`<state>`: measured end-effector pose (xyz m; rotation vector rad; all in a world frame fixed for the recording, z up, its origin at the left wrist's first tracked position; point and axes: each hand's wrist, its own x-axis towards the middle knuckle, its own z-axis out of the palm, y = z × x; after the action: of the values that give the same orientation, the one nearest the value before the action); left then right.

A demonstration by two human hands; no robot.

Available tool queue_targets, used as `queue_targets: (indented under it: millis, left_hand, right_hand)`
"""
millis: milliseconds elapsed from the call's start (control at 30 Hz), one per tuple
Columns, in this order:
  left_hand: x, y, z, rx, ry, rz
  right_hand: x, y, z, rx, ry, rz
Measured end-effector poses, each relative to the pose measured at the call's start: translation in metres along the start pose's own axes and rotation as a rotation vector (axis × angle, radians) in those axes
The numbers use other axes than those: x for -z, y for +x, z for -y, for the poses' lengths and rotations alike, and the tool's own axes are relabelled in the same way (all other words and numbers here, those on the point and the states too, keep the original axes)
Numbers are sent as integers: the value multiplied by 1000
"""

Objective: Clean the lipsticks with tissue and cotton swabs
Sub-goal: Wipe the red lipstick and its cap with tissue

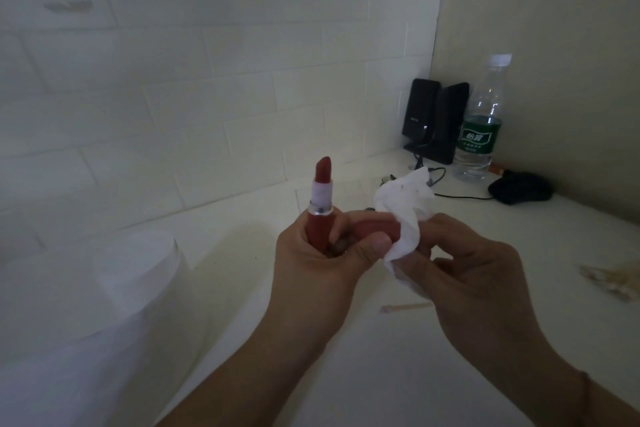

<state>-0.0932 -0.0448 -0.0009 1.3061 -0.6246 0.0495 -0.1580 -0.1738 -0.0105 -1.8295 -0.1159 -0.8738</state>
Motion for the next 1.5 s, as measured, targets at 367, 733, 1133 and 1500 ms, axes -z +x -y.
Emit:
queue_targets:
  millis: [367, 733, 1133, 1500]
  left_hand:
    - [0, 1, -3, 223, -127, 36]
    - [-2, 1, -7, 92, 74, -23]
    - [4, 3, 4, -30, 231, -48]
    - [0, 4, -4, 85, 28, 6]
  right_hand:
    - [3, 4, -8, 88, -99, -28]
    - [-2, 2, -7, -156, 33, -34]
    - [-3, 0, 3, -367, 231, 9]
    - [-2, 2, -1, -245, 40, -34]
